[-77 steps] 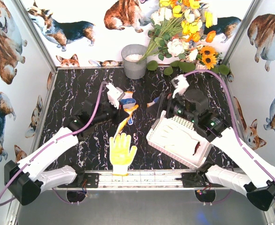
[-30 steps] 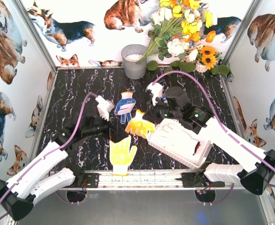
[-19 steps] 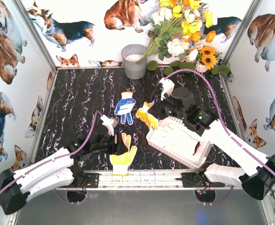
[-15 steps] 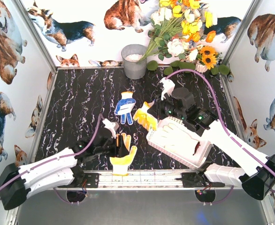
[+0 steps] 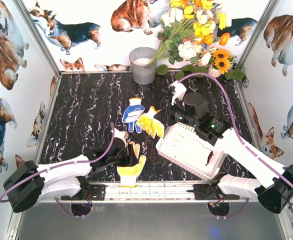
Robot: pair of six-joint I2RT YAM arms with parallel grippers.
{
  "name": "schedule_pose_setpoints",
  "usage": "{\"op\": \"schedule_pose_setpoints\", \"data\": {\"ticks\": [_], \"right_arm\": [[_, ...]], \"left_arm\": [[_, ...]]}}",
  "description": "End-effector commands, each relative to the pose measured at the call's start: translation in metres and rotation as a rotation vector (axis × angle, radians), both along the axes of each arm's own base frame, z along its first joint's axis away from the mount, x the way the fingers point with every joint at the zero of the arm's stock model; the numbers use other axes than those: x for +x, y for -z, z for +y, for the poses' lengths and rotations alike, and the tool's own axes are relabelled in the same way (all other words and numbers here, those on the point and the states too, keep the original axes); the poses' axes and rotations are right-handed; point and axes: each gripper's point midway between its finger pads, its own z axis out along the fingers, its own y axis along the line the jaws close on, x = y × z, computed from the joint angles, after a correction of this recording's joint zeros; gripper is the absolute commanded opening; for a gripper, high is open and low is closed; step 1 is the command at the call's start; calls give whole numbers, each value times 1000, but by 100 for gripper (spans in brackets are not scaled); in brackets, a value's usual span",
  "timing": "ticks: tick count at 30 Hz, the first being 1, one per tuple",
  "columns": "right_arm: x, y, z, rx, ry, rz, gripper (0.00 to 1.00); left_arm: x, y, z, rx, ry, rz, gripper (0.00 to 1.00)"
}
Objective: Put the gloves into the storage basket
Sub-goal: Move the glove to the center of the board.
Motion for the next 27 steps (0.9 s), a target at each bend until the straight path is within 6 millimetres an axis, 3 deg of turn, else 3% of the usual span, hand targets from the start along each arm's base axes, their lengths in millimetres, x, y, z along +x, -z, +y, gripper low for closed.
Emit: {"op": "schedule_pose_setpoints", "data": {"ticks": [1, 8, 14, 22, 24, 27], "right_arm": [[4, -32, 3, 86, 2, -84, 0], [5, -33, 2, 88, 6, -91, 0], [5, -36, 1, 82, 2, -111, 0], [11, -38, 8, 69, -26, -147, 0], [18, -32, 15, 56, -41, -146, 0], [27, -30, 24, 29, -67, -175, 0]], "left_arm": [[12, 1, -4, -33, -44, -52, 50], [23, 14, 10, 28, -125, -77, 49], [42, 7, 14, 31, -200, -133, 49], [61, -7, 2, -20, -219, -149, 52], [67, -22, -2, -43, -203, -168, 60], [75, -51, 0, -25, -178, -204, 80]]}}
